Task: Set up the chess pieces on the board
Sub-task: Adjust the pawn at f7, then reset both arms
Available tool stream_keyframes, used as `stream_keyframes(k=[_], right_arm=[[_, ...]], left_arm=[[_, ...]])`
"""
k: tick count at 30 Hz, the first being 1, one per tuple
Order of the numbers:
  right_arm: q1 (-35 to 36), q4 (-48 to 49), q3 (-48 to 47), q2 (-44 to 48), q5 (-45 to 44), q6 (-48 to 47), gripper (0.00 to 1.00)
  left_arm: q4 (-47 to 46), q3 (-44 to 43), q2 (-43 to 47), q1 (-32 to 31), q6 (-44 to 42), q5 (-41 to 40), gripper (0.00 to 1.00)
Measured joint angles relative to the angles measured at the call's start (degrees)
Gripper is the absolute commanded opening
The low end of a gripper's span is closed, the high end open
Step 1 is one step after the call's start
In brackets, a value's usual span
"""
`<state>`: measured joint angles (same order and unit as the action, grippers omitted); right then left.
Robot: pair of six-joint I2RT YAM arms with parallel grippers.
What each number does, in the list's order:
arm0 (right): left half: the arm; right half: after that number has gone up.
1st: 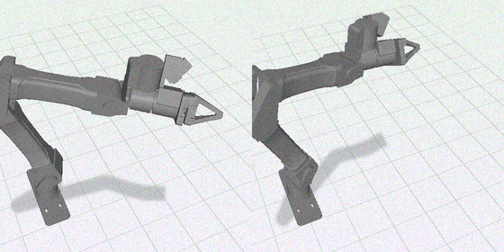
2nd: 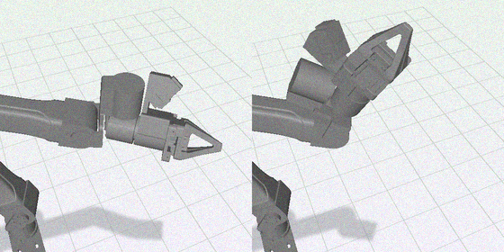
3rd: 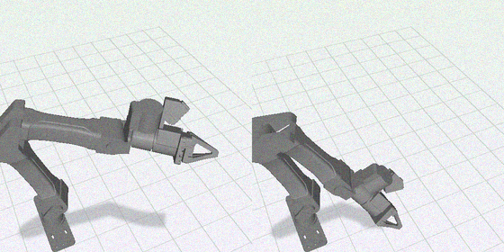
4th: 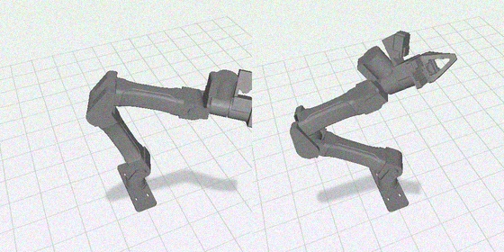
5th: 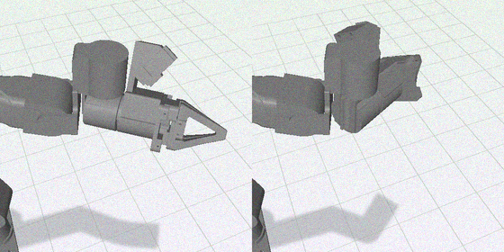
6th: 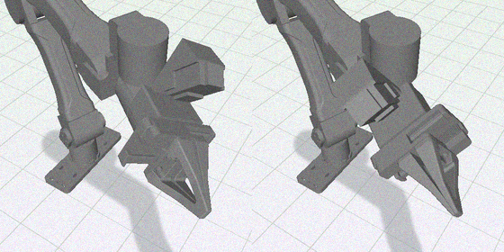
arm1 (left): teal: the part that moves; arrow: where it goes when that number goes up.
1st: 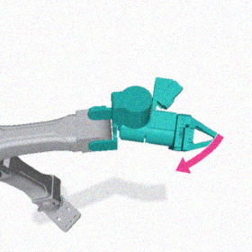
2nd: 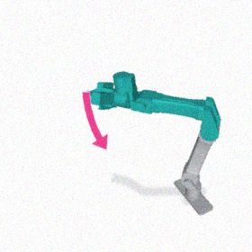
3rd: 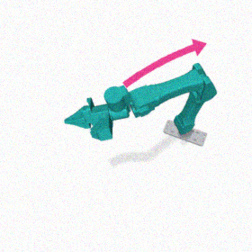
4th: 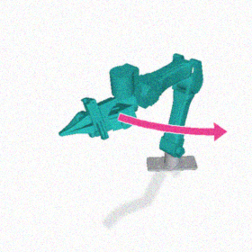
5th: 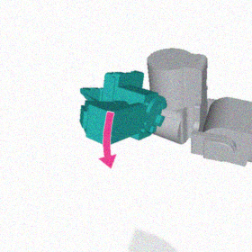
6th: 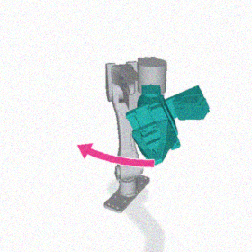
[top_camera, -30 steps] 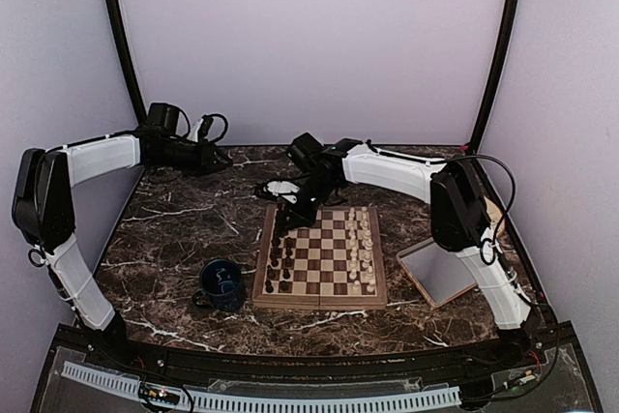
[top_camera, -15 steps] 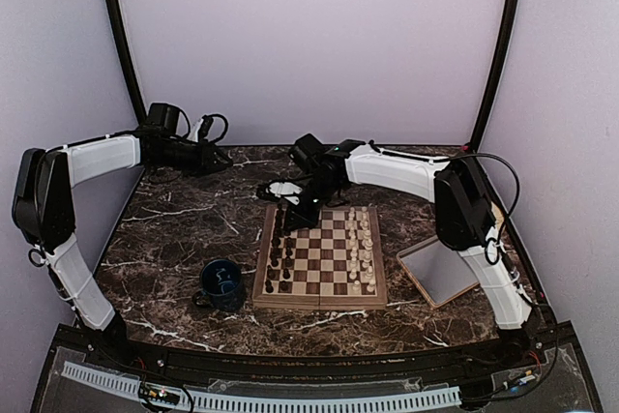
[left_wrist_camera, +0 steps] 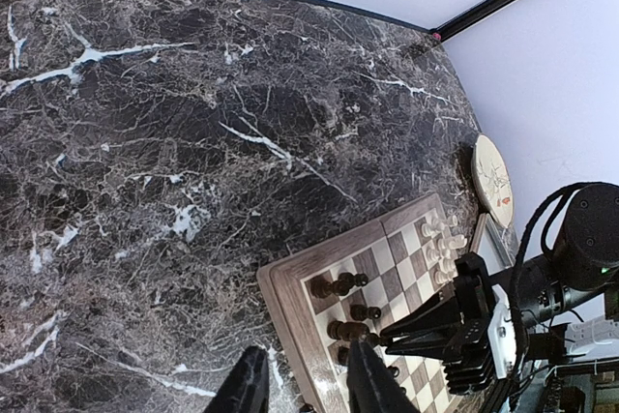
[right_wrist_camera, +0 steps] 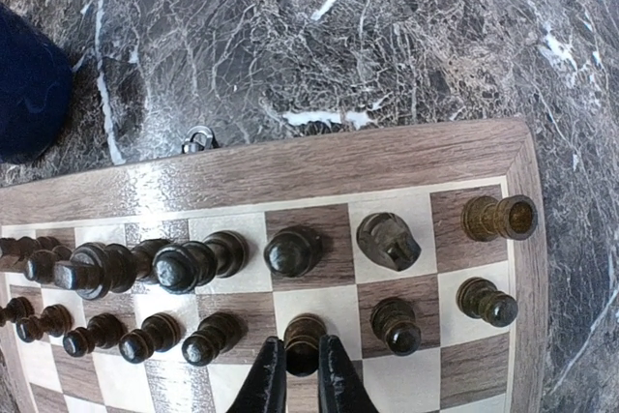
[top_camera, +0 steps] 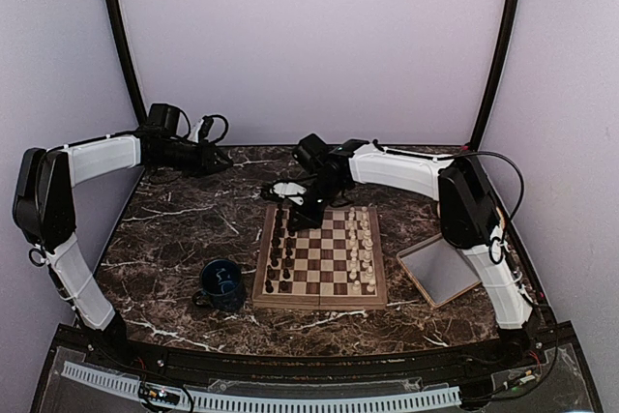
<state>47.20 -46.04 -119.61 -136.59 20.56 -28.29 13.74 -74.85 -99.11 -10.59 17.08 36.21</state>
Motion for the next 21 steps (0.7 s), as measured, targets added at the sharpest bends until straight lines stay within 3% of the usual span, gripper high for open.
stream_keyframes(k=[14, 21], right_arm=[[-0.02, -0.57, 0.07, 0.46, -1.36, 0.33, 0.32], [-2.32, -1.53, 2.36, 9.79, -4.31, 0.28, 0.36]], left_arm=[[0.0, 0.0, -0.07, 0.0, 0.0, 0.0, 0.31], [0.11, 0.0, -0.07, 0.0, -1.9, -0.59, 0.33]])
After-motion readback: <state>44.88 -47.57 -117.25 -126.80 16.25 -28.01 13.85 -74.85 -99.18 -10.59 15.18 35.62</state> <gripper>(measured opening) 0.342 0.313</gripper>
